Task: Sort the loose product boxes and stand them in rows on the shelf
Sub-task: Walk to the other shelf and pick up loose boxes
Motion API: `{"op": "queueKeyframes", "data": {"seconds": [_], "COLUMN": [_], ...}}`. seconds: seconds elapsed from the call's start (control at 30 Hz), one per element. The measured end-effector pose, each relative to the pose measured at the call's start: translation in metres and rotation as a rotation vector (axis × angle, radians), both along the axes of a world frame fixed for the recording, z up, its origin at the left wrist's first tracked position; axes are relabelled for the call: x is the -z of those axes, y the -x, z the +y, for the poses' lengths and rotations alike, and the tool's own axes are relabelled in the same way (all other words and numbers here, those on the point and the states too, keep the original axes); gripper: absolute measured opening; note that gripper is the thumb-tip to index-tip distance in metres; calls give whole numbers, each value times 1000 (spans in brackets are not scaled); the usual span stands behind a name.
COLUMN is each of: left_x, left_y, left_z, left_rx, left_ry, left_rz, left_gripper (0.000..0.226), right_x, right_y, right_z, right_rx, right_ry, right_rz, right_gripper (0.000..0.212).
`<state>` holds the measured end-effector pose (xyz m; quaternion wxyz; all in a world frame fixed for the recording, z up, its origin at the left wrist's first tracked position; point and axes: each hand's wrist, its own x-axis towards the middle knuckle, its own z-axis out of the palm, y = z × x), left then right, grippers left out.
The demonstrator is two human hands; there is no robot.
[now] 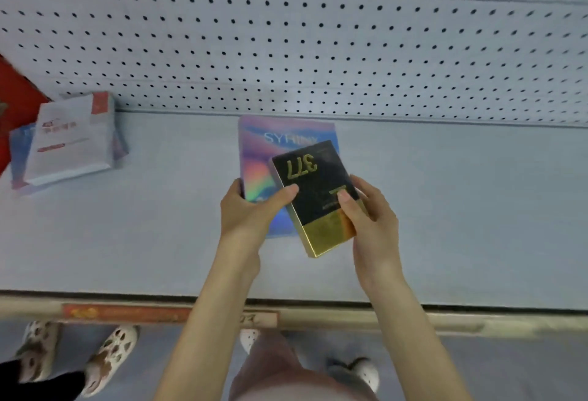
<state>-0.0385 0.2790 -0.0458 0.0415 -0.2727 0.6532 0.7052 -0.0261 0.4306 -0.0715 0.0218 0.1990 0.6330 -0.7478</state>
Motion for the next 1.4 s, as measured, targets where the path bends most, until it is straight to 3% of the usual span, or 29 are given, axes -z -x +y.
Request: {"op": "queueKeyframes", "data": {"seconds": [0.1, 0.23, 0.43, 0.53, 0.7, 0.87, 0.97, 1.07, 1.23, 1.4], "left_x": [-13, -28, -34, -34, -27, -13, -4, 1, -10, -23], "left_y": [-23, -48, -107, -128, -141, -148, -152, -149, -148, -159], "left_z": [87, 214, 381, 439, 514, 600, 663, 719, 778, 807], "left_rx": [34, 169, 444, 549, 573, 649, 688, 654, 516, 343], "left_ry": [-18, -19, -11, -26, -67, -20, -33, -47, -14, 0], "left_rz": [85, 220, 272, 270, 180, 115, 76, 62, 101, 97], "left_gripper": [39, 34, 38, 36, 53, 57, 52, 51, 61, 62], "right_x": [-16, -33, -38, -38, -38, -40, -46, -56, -62, -63], "right_y": [-40, -100, -191, -223, -253, -260, -243, -233, -240, -229], "right_z": [79, 188, 334, 386, 474, 578, 640, 700, 778, 811], "right_rx": [220, 322, 567, 665, 755, 826, 801, 644, 307, 367], "right_ry": [71, 223, 354, 327, 162, -8, -144, -244, -100, -28], "right_rz": [-78, -111, -3, 22, 41, -58, -39, 24, 33, -20], "right_gripper": [39, 63, 44, 29, 24, 21, 16, 17, 67, 52]}}
